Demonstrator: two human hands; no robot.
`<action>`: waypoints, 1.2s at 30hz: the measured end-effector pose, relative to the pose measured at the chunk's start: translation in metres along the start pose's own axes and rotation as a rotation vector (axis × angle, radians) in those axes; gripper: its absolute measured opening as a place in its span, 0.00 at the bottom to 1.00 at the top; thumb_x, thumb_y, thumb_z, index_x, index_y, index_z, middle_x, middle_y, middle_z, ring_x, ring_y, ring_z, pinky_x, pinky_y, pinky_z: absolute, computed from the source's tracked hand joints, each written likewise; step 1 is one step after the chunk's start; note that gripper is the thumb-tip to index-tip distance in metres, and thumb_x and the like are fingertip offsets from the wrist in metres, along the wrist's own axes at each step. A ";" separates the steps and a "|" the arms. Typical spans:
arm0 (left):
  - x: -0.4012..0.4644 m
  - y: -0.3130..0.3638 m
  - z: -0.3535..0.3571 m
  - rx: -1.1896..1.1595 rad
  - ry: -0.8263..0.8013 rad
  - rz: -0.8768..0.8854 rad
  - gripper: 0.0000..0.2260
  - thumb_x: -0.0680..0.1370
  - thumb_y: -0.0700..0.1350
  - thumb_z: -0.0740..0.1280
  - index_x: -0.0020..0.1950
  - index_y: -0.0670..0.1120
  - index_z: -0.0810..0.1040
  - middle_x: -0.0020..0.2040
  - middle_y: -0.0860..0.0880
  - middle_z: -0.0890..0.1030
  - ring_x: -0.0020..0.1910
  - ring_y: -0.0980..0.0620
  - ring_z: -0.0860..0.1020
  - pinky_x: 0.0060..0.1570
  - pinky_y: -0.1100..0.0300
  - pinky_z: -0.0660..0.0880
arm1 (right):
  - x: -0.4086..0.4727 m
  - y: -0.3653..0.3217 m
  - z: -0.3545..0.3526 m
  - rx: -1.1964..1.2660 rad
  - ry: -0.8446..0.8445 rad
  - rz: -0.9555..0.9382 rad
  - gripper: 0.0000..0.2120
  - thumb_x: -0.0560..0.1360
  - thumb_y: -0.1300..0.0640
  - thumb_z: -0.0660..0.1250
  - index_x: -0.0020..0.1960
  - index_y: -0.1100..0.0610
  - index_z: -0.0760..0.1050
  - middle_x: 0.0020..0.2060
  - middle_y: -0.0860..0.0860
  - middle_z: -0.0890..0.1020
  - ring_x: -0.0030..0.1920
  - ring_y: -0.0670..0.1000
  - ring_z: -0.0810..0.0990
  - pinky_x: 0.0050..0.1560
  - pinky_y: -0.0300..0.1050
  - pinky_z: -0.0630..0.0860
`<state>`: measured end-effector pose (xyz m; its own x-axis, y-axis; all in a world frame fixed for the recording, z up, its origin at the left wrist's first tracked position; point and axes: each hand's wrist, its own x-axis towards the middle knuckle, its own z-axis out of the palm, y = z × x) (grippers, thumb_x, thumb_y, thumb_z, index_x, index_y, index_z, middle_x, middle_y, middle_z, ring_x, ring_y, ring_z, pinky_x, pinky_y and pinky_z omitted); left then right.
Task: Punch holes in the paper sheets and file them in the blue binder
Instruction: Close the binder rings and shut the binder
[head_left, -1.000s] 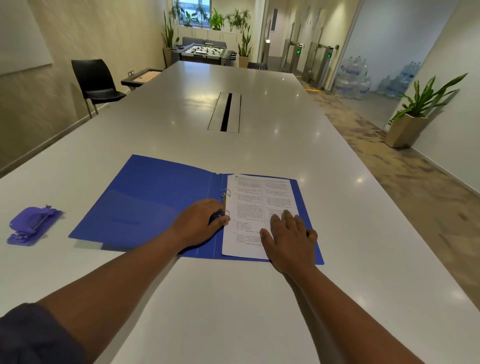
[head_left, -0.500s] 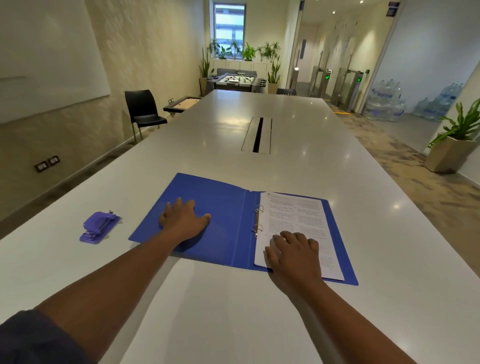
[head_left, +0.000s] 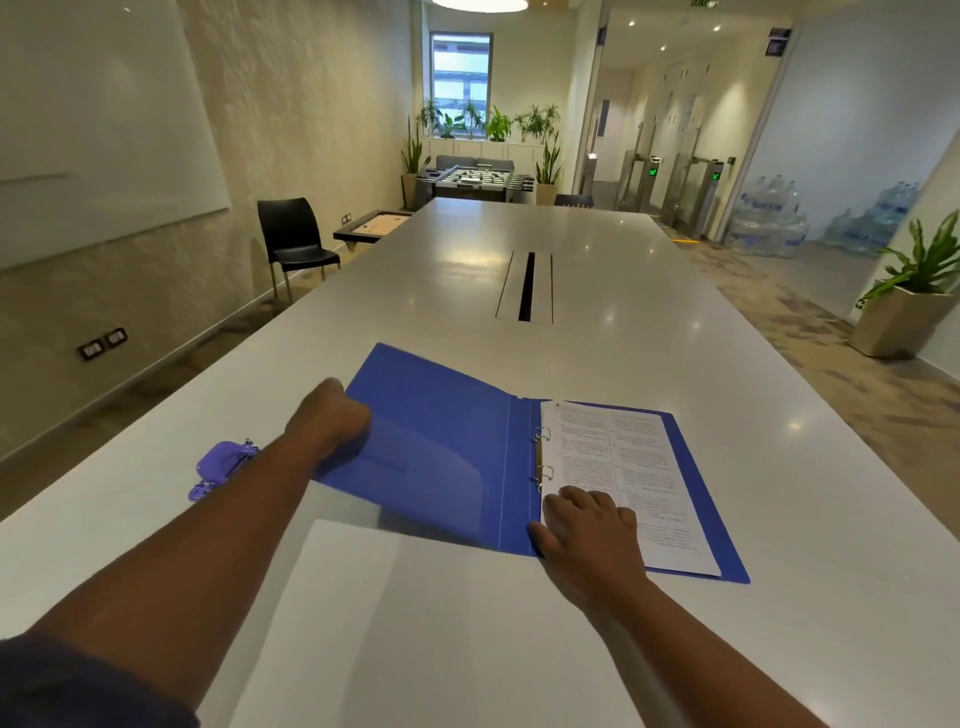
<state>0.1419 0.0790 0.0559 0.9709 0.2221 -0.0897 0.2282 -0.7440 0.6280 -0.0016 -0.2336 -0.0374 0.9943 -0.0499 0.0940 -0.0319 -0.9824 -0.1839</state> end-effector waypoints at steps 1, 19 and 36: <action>-0.001 0.011 -0.008 0.010 0.031 0.028 0.16 0.73 0.43 0.67 0.59 0.39 0.74 0.59 0.37 0.79 0.54 0.37 0.78 0.56 0.48 0.75 | 0.000 -0.001 -0.001 0.011 -0.008 0.003 0.20 0.78 0.35 0.49 0.56 0.46 0.72 0.59 0.42 0.79 0.58 0.48 0.75 0.62 0.50 0.70; -0.103 0.159 0.067 -0.413 -0.541 0.506 0.16 0.84 0.43 0.61 0.71 0.53 0.75 0.62 0.53 0.79 0.58 0.47 0.80 0.51 0.53 0.78 | 0.003 0.056 -0.103 1.404 0.287 0.408 0.13 0.83 0.43 0.60 0.61 0.47 0.78 0.62 0.49 0.82 0.62 0.53 0.79 0.55 0.48 0.70; -0.098 0.106 0.198 -0.123 -0.371 0.311 0.42 0.71 0.58 0.77 0.79 0.51 0.60 0.78 0.45 0.57 0.73 0.41 0.68 0.71 0.45 0.70 | -0.024 0.164 -0.080 1.008 0.091 0.617 0.14 0.75 0.50 0.75 0.48 0.61 0.80 0.49 0.57 0.83 0.49 0.57 0.81 0.55 0.53 0.75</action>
<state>0.0855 -0.1468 -0.0220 0.9572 -0.2544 -0.1381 -0.0653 -0.6545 0.7532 -0.0393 -0.4079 0.0084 0.8266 -0.5185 -0.2191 -0.3688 -0.2050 -0.9066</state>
